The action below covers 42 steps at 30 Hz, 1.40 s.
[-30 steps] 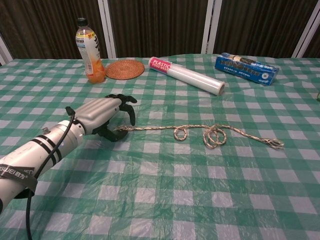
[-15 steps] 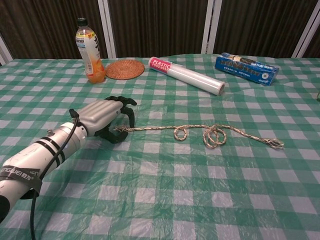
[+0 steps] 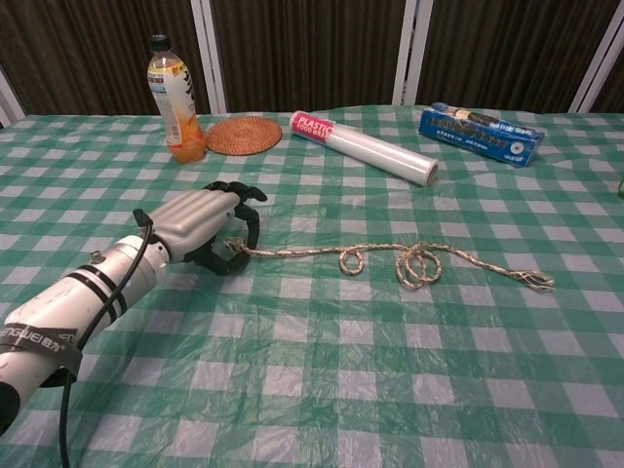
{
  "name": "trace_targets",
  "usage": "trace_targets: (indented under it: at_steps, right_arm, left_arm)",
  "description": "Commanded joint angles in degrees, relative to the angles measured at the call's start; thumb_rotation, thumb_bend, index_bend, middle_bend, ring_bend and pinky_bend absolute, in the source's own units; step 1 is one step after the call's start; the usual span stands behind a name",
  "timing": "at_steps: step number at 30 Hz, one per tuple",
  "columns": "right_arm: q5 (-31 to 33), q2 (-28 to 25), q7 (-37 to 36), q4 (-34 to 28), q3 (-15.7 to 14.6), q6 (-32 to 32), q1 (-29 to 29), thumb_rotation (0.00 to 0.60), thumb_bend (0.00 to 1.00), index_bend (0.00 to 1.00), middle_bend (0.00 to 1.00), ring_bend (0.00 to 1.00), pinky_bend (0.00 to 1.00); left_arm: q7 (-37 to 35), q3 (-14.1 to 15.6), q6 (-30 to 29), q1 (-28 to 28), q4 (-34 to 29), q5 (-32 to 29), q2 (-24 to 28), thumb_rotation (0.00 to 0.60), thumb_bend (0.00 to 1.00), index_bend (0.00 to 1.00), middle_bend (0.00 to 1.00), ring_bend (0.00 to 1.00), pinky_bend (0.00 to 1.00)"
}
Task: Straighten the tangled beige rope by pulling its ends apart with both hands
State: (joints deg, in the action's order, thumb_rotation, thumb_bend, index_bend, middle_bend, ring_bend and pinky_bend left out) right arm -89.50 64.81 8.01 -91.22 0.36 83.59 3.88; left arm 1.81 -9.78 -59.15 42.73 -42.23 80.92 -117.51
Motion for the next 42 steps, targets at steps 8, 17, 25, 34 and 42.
trace_targets:
  at_steps: [8, 17, 25, 34, 42]
  right_arm:
    - [-1.51, 5.83, 0.38, 5.03, 0.64, -1.80, 2.41, 0.600, 0.18, 0.16, 0.00, 0.00, 0.00]
    - [1.46, 11.19, 7.42, 3.32, 2.28, -8.95, 6.97, 0.600, 0.29, 0.50, 0.00, 0.00, 0.00]
    - [5.98, 17.28, 20.01, 1.51, 5.87, -13.68, 12.15, 0.600, 0.33, 0.56, 0.00, 0.00, 0.00]
    - [14.96, 26.42, 30.12, 6.72, 11.38, -18.66, 19.17, 0.600, 0.35, 0.56, 0.00, 0.00, 0.00]
    - [20.16, 31.60, 34.88, 12.04, 12.98, -20.39, 23.30, 0.600, 0.37, 0.58, 0.00, 0.00, 0.00]
  left_arm:
    - [0.25, 1.92, -4.10, -2.39, -4.95, 1.75, 3.61, 0.600, 0.46, 0.59, 0.12, 0.00, 0.03]
    - [1.68, 3.26, -7.28, -5.50, -11.98, 2.25, 8.65, 0.600, 0.46, 0.61, 0.12, 0.00, 0.03]
    - [1.59, 3.80, -7.47, -6.86, -14.71, 1.99, 11.03, 0.600, 0.46, 0.61, 0.12, 0.00, 0.03]
    - [0.67, 3.76, -7.08, -7.09, -15.32, 1.97, 11.89, 0.600, 0.46, 0.61, 0.12, 0.00, 0.03]
    - [-0.12, 3.35, -6.92, -7.07, -15.36, 1.83, 12.49, 0.600, 0.46, 0.61, 0.12, 0.00, 0.03]
